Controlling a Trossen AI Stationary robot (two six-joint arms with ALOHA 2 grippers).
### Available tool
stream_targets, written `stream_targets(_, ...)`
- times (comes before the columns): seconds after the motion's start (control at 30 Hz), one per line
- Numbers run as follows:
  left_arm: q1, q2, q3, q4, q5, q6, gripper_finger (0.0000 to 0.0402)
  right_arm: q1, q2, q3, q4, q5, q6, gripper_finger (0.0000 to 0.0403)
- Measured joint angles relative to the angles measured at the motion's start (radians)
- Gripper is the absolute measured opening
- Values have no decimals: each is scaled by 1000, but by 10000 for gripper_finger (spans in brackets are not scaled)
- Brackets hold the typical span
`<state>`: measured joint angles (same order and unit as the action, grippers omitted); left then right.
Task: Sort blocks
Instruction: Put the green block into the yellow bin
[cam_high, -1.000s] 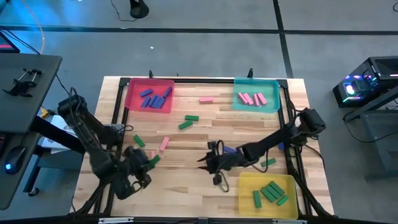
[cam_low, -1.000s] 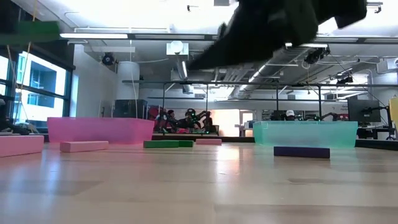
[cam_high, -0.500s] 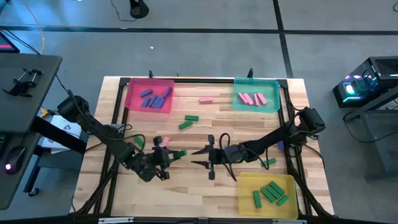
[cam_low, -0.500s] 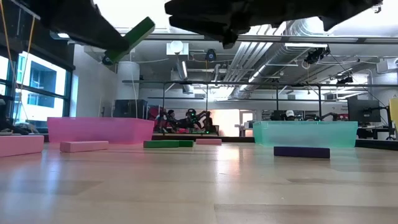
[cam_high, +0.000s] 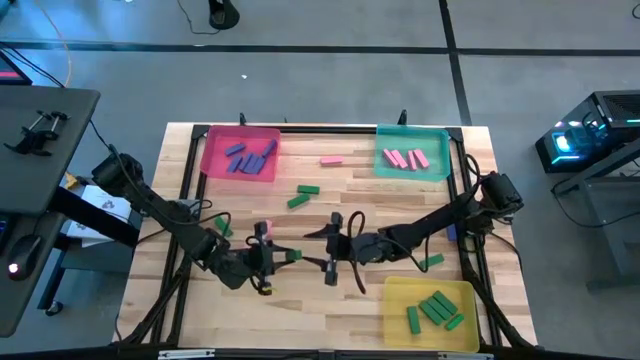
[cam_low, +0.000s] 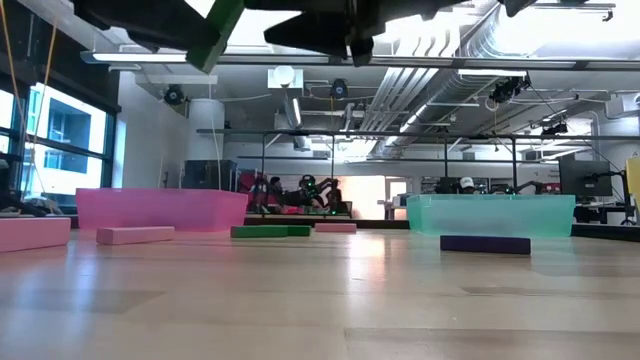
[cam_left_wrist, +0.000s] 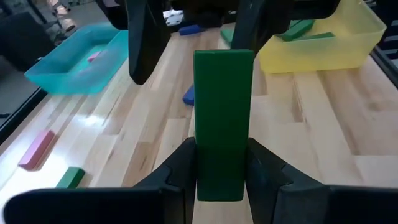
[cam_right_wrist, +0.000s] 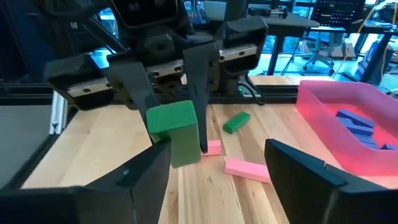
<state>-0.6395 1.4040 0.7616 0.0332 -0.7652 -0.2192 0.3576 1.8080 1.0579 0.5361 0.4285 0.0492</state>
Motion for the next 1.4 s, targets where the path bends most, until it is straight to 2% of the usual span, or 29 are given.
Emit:
stream_targets(0.3,2,1,0,31,-2,12,80,0,37,2,15,-66,-52,249)
stream_targets(0.67,2,1,0,43,15,12,81,-12,59,2,110,-21,-57,249)
stream_targets(0.8,2,1,0,41,23,11,81,-18,59,2,115,-65,-61,244)
stream_targets(0.97,1,1,1,41,28,11,81,-18,59,2,126,-103,-83,201)
stream_targets(1.23,1,1,1,42,22,6,81,-21,59,2,133,-115,-80,80)
stream_targets(1.4,1,0,1,40,15,-23,81,-21,59,2,133,-110,-76,66)
